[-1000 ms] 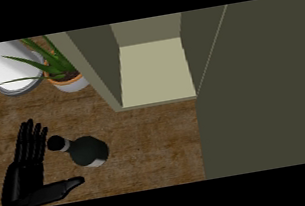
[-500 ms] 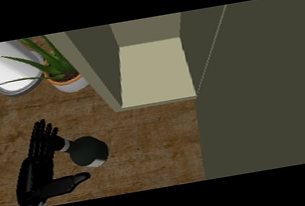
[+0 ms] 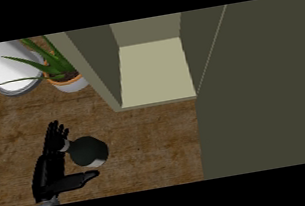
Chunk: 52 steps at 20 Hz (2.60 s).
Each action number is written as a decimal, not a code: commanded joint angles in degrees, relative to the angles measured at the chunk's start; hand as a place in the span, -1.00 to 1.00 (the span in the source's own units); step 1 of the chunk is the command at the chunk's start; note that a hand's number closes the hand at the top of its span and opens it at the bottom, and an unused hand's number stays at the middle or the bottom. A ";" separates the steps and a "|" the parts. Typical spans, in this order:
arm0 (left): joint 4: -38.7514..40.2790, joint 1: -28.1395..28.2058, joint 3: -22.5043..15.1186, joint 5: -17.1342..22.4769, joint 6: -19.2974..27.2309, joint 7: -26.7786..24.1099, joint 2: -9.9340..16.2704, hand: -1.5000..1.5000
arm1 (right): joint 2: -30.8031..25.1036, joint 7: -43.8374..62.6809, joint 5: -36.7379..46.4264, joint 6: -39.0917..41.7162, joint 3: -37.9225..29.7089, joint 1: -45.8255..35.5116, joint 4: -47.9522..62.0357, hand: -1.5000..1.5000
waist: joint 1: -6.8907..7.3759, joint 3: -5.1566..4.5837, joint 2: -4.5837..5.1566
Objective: Pick up the wine, place it into the cabinet and close the cabinet
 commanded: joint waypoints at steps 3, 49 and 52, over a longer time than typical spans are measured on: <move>12.17 -6.50 1.04 -0.84 0.44 -6.12 -0.14 -1.00 | -1.43 2.27 -3.36 0.06 -3.37 -1.01 -2.88 -1.00 | -0.13 -0.02 0.03; 19.88 4.77 -3.00 0.98 -10.36 -27.07 -1.19 1.00 | -1.97 -2.46 -2.87 3.13 -5.48 0.15 2.80 -1.00 | 0.43 0.05 -0.10; 15.12 2.32 -3.06 4.49 -14.73 -20.99 -0.27 1.00 | -0.94 -3.38 -1.15 1.55 -5.33 -2.54 5.02 -1.00 | 0.41 0.05 -0.07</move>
